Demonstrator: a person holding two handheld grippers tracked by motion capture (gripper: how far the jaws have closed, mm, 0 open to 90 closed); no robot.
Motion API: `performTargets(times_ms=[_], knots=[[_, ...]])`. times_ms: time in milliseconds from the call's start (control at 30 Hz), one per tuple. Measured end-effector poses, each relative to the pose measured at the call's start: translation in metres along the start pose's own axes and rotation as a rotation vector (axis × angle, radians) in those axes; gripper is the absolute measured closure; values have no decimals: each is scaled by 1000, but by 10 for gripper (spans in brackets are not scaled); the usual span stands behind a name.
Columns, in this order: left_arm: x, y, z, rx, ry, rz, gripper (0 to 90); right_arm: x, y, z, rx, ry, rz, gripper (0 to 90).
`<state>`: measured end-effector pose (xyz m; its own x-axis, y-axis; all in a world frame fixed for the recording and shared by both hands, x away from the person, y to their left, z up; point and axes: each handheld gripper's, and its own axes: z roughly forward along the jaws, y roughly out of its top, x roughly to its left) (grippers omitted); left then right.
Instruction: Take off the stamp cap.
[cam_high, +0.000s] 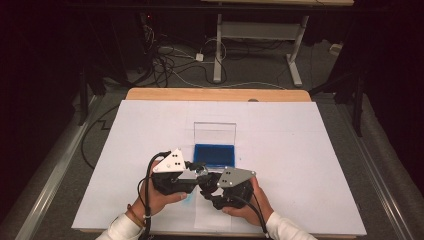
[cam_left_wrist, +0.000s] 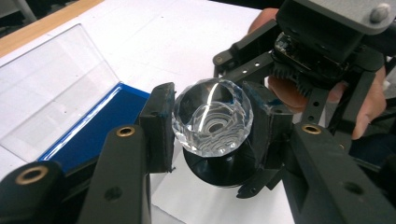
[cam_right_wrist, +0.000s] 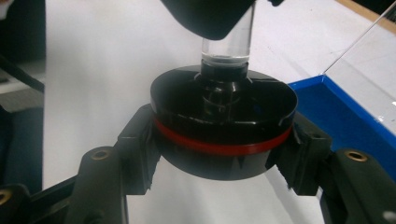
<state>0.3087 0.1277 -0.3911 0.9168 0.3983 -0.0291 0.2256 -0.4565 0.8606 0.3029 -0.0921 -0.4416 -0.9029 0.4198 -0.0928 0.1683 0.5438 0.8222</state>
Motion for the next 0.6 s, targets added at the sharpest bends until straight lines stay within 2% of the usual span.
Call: performTargets(times_ms=[67,233,300,333,367,433,500,600], knots=[[1,0,-1,-10,10,-13,551,-1,0,-1,-10,-2,12,391],[-3,1,-1,-11,51,-6,553,0,2,-2,-13,-25,25,391],[-3,1,-2,-4,53,-3,554,0,2,-2,-15,-17,48,391],[-3,1,-2,-9,59,-10,554,0,1,-2,-13,-24,35,391],[-3,1,-3,0,50,-7,554,1,2,-3,-15,-29,40,391],[-2,1,-3,-1,61,-18,556,1,2,-4,-13,-26,43,391],[2,-1,-3,4,44,-43,557,1,2,-4,-17,-32,38,391],[7,-3,-5,-15,9,-63,557,3,2,-6,-3,-70,-9,391]])
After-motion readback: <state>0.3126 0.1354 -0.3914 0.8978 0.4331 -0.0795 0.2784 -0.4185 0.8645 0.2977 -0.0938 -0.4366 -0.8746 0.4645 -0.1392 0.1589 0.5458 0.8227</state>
